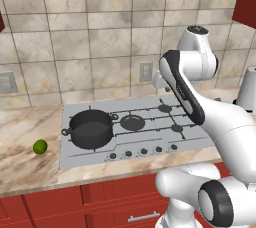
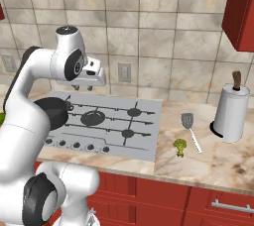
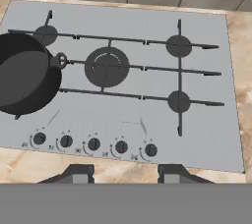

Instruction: Put the broccoli and lime in the pot. Retrieve the spatula and lightly stir the vegetables in the pot.

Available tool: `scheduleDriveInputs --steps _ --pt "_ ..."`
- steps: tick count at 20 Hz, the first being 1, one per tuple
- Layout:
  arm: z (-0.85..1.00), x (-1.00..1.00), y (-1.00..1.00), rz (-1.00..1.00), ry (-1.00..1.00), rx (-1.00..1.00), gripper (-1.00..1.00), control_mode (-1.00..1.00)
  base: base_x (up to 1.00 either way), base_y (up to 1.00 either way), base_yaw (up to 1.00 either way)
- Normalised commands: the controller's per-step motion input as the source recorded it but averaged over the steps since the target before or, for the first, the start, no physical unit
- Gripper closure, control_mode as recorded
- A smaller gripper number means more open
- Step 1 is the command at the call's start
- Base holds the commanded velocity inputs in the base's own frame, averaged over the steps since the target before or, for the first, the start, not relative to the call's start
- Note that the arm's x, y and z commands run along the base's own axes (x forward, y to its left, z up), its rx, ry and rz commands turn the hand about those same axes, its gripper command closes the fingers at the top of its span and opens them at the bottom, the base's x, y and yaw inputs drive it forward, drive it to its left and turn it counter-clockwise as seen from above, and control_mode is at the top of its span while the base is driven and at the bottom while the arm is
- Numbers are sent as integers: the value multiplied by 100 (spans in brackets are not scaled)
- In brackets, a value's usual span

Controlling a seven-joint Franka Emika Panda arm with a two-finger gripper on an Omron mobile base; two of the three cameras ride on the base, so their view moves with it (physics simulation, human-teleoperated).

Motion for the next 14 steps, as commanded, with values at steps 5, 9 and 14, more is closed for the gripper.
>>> scheduleDriveInputs --steps 5,9,14 --pt "-12 -5 9 0 7 0 -100 -100 0 0 0" --pt "-24 -10 -6 0 8 0 -100 -100 0 0 0" --pt "-13 -13 -94 -2 16 0 -100 -100 0 0 0"
